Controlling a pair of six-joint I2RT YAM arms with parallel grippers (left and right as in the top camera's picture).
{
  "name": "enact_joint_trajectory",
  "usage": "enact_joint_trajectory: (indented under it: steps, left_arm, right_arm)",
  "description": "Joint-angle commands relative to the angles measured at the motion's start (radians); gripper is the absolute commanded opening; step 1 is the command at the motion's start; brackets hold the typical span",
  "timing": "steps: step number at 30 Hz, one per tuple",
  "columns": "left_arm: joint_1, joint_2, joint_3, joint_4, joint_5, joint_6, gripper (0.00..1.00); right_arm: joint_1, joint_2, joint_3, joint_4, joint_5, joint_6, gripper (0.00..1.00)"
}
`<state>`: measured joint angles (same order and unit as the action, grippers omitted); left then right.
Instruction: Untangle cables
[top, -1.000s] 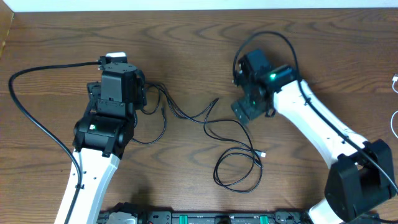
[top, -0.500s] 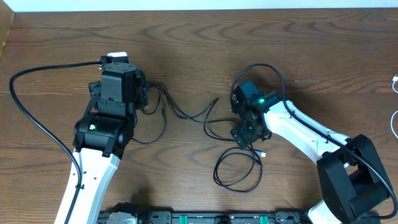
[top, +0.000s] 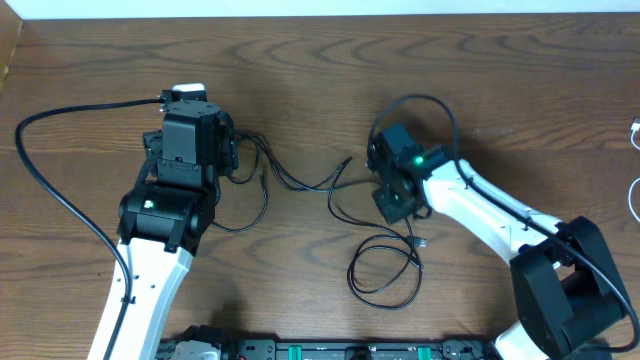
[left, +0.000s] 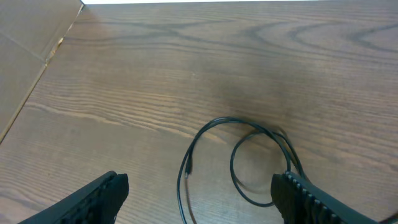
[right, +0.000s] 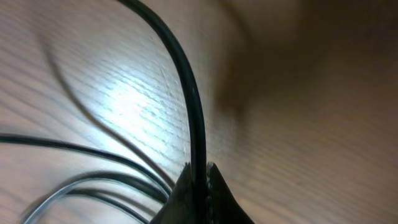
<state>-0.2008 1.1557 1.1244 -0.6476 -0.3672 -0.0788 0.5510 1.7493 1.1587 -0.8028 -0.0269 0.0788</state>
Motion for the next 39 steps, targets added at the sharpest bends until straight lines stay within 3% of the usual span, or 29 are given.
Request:
enact_joint_trajectory:
  steps: [1, 10, 19, 24, 28, 33, 39]
  left_arm:
    - [0.003, -0.001, 0.02, 0.0, 0.005, -0.013, 0.79]
    - [0.003, 0.0, 0.02, 0.0, 0.053, -0.013, 0.79]
    - [0.003, 0.0, 0.02, 0.002, 0.084, -0.013, 0.79]
    - [0.003, 0.0, 0.02, 0.012, 0.212, -0.013, 0.79]
    - [0.003, 0.0, 0.02, 0.024, 0.336, -0.008, 0.79]
    - [0.003, 0.0, 0.02, 0.024, 0.338, -0.008, 0.79]
    - [0.003, 0.0, 0.02, 0.024, 0.337, -0.008, 0.79]
  right_arm:
    - [-0.001, -0.066, 0.203, -0.024, 0.002, -0.026, 0.01]
    - [0.0, -0.098, 0.854, -0.154, 0.036, -0.111, 0.01]
    - [0.0, -0.098, 1.26, -0.18, -0.116, -0.11, 0.01]
    - [0.0, -0.098, 1.321, -0.178, -0.247, -0.11, 0.01]
    - [0.0, -0.098, 1.321, -0.185, -0.227, -0.129, 0.01]
    - [0.0, -0.13, 1.333, -0.153, -0.042, -0.154, 0.01]
    - [0.0, -0.203, 1.355, -0.097, -0.046, -0.206, 0.01]
